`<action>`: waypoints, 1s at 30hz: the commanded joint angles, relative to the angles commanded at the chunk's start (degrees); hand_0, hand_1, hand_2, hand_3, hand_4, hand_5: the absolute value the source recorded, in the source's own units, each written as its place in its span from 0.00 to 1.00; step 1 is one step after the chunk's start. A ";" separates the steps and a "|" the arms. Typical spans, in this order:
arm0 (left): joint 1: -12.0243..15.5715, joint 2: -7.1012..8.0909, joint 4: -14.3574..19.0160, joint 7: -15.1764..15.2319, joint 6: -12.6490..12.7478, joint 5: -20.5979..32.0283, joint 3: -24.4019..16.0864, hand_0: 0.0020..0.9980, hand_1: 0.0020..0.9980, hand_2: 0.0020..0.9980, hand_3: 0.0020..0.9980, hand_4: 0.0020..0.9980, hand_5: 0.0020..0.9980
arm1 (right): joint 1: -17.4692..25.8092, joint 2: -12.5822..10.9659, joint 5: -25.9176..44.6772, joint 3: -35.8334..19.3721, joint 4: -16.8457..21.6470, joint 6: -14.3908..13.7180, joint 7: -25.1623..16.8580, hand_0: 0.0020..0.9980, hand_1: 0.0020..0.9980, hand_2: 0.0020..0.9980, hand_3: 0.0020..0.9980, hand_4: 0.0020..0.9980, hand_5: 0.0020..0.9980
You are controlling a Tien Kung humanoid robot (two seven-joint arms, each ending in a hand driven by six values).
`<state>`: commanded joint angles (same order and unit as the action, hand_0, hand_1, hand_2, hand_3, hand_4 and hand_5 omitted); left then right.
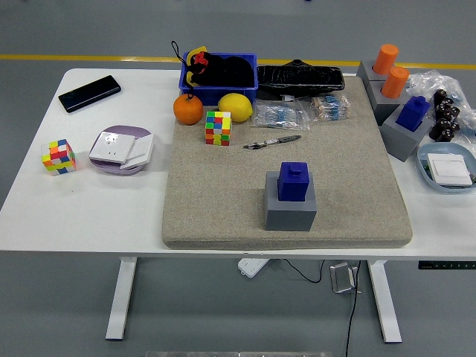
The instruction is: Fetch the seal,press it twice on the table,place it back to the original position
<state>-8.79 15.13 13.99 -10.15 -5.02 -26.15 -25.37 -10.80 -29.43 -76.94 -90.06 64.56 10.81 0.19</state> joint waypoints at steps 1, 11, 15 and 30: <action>0.02 0.04 -0.01 -0.02 -0.01 0.06 0.11 0.75 0.70 0.68 0.75 0.68 0.30 | 0.00 0.03 -0.02 -0.04 0.00 0.05 0.08 0.92 0.89 0.88 0.85 1.00 0.76; 0.02 0.30 -0.03 -0.03 0.01 0.06 0.48 0.75 0.70 0.68 0.75 0.68 0.30 | -0.07 0.13 -0.19 0.02 0.08 0.62 1.13 0.92 0.89 0.87 0.85 1.00 0.76; -0.08 0.26 0.00 -0.01 -0.01 -0.13 0.04 0.75 0.70 0.68 0.75 0.68 0.30 | -0.03 0.26 -0.28 0.04 0.16 0.78 1.51 0.92 0.89 0.88 0.85 1.00 0.76; 0.10 -0.35 -0.20 -0.09 -0.03 -0.75 -1.46 0.75 0.70 0.68 0.75 0.68 0.30 | 0.04 0.82 -0.44 -1.07 0.28 0.26 0.84 0.91 0.87 0.87 0.83 1.00 0.75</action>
<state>-8.69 14.77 13.79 -10.24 -5.05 -26.90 -26.83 -10.76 -28.61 -77.38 -91.13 64.84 11.07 1.03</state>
